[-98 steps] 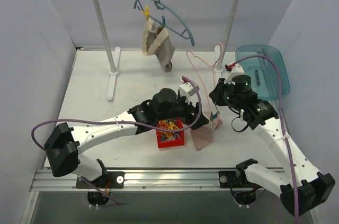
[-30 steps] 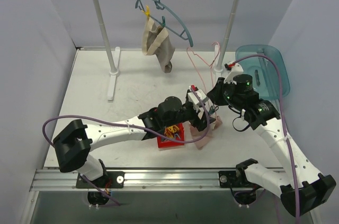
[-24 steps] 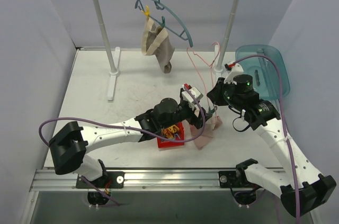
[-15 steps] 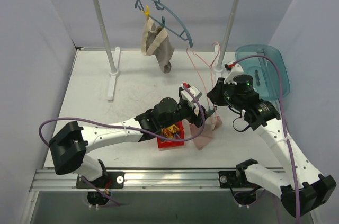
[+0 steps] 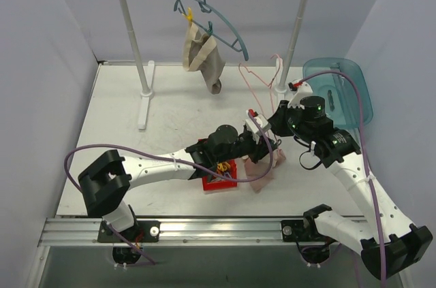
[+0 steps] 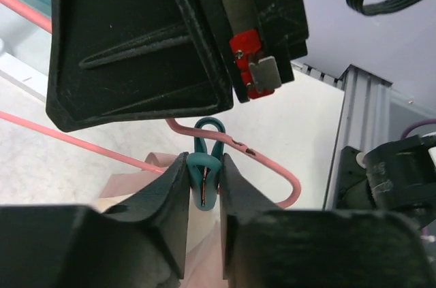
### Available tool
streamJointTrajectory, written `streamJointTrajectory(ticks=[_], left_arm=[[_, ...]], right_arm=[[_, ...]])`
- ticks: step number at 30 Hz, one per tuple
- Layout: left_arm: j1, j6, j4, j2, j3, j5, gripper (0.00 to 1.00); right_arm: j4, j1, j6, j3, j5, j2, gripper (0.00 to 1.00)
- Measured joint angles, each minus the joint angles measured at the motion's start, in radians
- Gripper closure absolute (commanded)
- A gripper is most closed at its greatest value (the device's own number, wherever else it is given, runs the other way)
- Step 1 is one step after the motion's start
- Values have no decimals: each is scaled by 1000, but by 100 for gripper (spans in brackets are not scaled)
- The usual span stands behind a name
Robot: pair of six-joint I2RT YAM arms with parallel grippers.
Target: Remove the underwear clipped to the hanger
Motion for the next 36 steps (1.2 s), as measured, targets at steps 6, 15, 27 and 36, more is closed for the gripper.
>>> streamJointTrajectory(ticks=[6,15,27,36], left_arm=[[3,18,8,0,0,-13,93],[133,75,10,-24,-17,-95,94],[243,108,10,-14,3,-114,92],[212,-66,208,-1,-24,-14,52]], right_arm=[[1,0,0,0,0,-10,100],[-2,5,1,0,-23,-13,100],[-40,5,-1,3,-25,-19,100],[-105,5,2,39,151,-61,100]])
